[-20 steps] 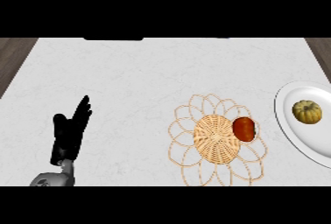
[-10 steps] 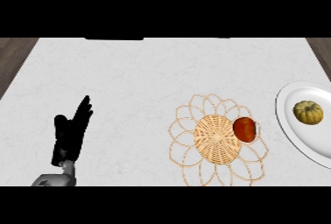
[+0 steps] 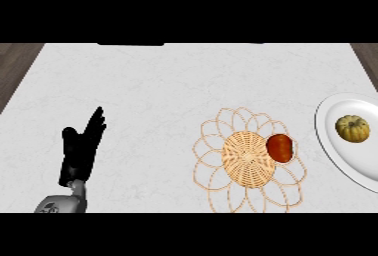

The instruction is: Pick the squash from the placemat and place it in the plate

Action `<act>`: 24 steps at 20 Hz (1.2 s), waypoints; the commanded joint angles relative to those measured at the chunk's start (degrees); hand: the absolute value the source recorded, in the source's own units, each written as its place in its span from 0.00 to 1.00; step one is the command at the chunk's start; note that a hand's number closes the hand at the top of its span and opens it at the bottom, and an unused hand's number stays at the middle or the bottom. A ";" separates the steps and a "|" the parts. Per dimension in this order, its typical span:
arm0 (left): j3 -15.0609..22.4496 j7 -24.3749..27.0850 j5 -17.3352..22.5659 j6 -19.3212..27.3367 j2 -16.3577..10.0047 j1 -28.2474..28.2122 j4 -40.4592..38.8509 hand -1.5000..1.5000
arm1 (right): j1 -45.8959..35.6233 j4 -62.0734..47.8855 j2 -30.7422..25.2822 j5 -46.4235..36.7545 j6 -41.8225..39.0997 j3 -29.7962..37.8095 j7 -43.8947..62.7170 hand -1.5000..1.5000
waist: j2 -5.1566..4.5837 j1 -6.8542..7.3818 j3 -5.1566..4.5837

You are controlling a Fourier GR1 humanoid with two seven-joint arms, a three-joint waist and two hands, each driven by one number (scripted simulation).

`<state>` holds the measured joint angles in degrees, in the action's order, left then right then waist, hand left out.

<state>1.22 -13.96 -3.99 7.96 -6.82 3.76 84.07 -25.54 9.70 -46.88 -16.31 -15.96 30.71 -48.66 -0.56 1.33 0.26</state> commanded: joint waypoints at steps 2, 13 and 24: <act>0.66 5.22 -1.61 1.06 1.80 -0.57 -4.76 0.50 | 0.37 -1.08 0.76 0.17 1.45 0.17 -1.37 0.00 | -0.14 0.05 0.03; 1.06 1.13 -1.49 1.15 1.78 -1.40 0.51 0.50 | 2.09 -1.85 -3.40 2.00 0.45 2.22 -1.18 0.00 | -0.27 0.69 0.23; -1.13 0.88 0.27 -0.95 -0.02 1.37 -0.97 0.50 | 3.67 -2.90 -4.36 3.98 4.17 4.68 0.32 0.00 | -0.46 0.84 0.34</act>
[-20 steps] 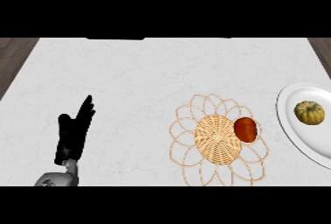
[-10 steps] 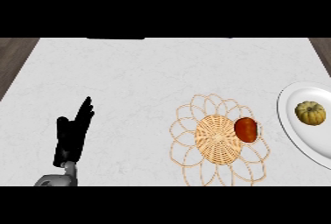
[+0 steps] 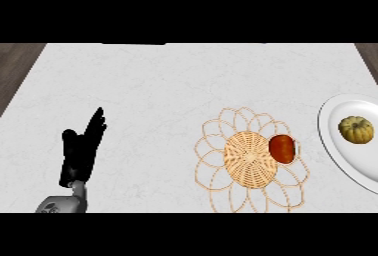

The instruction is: Pick the squash from the placemat and place it in the plate

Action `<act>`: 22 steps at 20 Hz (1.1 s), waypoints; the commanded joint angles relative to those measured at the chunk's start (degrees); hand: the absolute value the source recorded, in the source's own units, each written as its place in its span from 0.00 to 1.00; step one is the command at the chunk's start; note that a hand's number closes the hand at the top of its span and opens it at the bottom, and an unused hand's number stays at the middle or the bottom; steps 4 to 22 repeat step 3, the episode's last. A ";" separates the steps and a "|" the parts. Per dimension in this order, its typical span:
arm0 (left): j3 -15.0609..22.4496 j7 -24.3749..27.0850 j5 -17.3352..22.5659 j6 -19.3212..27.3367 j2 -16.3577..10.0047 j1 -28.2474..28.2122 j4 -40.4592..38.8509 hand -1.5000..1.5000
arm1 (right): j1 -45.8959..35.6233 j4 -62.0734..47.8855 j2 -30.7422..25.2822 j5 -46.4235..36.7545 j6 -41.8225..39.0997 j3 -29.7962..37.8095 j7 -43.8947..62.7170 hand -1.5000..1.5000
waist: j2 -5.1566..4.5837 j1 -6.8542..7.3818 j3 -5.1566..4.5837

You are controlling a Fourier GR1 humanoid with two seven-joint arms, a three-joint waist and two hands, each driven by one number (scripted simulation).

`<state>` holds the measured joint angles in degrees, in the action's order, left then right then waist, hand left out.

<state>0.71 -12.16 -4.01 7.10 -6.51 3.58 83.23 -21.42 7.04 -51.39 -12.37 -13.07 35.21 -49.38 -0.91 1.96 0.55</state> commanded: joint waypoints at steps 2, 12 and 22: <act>-0.28 -1.37 -0.54 0.95 0.13 1.15 0.04 0.50 | 3.15 -0.24 -0.62 -0.16 -0.33 0.07 -2.32 0.00 | -0.04 -0.36 0.11; 2.24 0.86 -2.31 2.53 2.92 -0.19 -0.80 0.50 | -0.19 -0.08 -0.74 -0.35 1.27 -0.17 1.67 0.00 | -0.02 0.09 -0.01; 2.24 0.86 -2.31 2.53 2.92 -0.19 -0.80 0.50 | -0.19 -0.08 -0.74 -0.35 1.27 -0.17 1.67 0.00 | -0.02 0.09 -0.01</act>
